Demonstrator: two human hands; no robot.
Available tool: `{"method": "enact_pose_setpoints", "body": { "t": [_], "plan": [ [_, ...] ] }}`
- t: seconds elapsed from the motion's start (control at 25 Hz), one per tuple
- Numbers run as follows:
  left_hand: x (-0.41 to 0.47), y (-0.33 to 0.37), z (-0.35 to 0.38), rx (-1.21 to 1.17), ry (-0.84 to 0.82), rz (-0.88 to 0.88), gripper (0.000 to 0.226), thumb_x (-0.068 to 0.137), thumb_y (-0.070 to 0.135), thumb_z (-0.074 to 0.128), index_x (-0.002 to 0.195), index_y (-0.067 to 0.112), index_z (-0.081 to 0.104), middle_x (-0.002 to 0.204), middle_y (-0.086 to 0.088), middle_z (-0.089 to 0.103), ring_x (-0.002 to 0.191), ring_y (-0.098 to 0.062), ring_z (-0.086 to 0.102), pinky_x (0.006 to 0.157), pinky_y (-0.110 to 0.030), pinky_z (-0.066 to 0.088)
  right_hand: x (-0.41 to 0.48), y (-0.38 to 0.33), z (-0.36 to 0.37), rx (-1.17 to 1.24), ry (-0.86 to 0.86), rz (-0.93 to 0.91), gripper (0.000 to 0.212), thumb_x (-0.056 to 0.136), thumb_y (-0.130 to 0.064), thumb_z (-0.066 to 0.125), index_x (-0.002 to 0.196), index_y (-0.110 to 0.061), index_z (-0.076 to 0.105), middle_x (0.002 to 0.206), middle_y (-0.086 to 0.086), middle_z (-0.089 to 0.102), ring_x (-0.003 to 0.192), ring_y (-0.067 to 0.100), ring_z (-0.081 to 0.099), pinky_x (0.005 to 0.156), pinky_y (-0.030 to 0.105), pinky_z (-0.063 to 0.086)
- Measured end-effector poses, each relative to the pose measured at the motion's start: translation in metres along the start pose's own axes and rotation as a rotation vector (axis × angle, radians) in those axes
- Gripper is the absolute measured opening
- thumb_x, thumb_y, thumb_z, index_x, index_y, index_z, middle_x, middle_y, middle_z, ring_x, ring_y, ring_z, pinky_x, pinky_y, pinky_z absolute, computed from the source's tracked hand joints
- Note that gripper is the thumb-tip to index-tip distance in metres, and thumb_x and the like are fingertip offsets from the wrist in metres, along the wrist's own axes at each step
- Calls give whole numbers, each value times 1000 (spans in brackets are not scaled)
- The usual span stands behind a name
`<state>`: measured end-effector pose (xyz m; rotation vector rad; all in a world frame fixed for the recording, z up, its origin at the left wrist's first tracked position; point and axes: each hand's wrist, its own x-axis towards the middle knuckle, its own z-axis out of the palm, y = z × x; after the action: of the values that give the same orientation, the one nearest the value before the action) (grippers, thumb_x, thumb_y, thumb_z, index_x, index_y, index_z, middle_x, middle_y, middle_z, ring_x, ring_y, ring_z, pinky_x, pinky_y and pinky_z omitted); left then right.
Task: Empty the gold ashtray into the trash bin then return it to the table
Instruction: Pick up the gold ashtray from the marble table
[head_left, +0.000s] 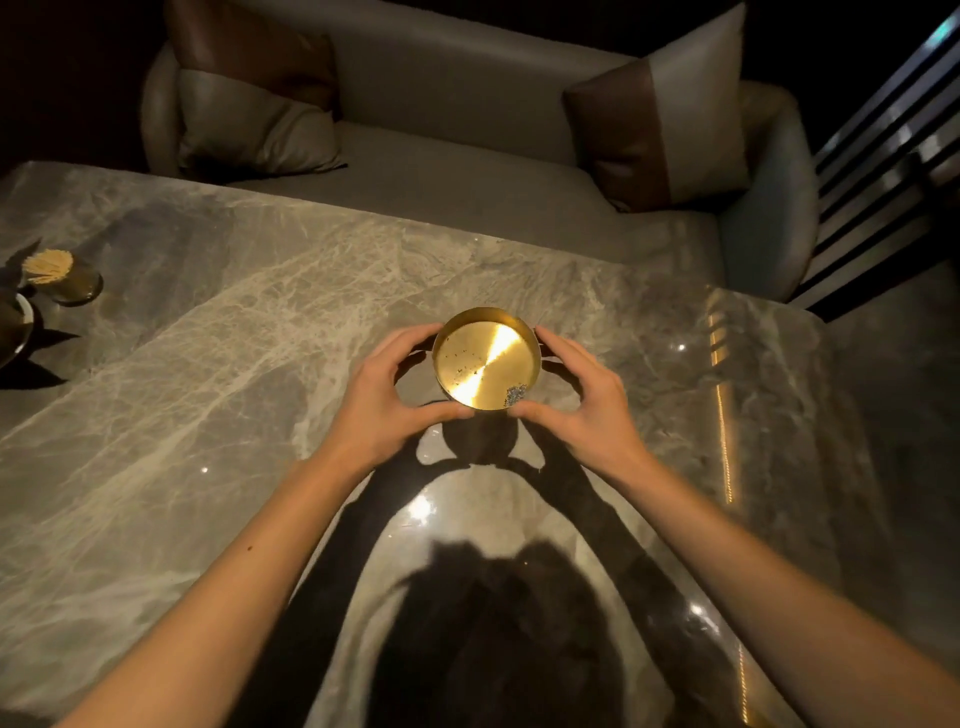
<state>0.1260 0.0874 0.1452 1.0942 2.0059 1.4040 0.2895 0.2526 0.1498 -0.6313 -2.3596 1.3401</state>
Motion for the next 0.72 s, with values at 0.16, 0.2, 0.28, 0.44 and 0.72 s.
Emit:
{"method": "enact_pose_setpoints", "body": {
  "t": [0.16, 0.2, 0.28, 0.44, 0.72],
  "plan": [
    [0, 37, 57, -9, 8, 16, 84, 59, 32, 90, 133, 23, 53, 130, 7, 57, 121, -6, 55, 106, -24, 44, -28, 16, -60, 53, 28, 6, 81, 70, -25, 83, 139, -24, 42, 138, -4, 51, 128, 9, 49, 107, 34, 44],
    [0, 46, 71, -11, 8, 17, 83, 59, 32, 89, 133, 25, 52, 130, 9, 56, 121, -5, 54, 105, -23, 44, -34, 22, -74, 54, 28, 7, 82, 70, -23, 83, 140, -23, 41, 139, -3, 51, 129, 10, 48, 107, 36, 44],
    [0, 66, 105, -10, 12, 16, 82, 59, 31, 89, 132, 26, 52, 129, 10, 56, 121, -4, 54, 105, -22, 43, -46, 36, -108, 59, 22, 8, 84, 70, -21, 83, 141, -24, 39, 140, -5, 49, 130, 10, 48, 108, 38, 44],
    [-3, 107, 187, -18, 12, 12, 81, 60, 32, 89, 132, 26, 52, 130, 9, 57, 122, -7, 55, 105, -23, 43, -82, 72, -182, 114, 5, 40, 84, 68, -26, 81, 138, -33, 36, 139, -13, 45, 130, 9, 46, 107, 26, 42],
    [4, 160, 324, -93, -52, -26, 78, 59, 32, 88, 129, 30, 53, 126, 20, 58, 120, -1, 56, 105, -22, 44, -139, 132, -303, 203, 11, 129, 88, 63, -41, 79, 139, -33, 36, 142, -12, 44, 131, 2, 45, 109, 25, 39]
  ]
}}
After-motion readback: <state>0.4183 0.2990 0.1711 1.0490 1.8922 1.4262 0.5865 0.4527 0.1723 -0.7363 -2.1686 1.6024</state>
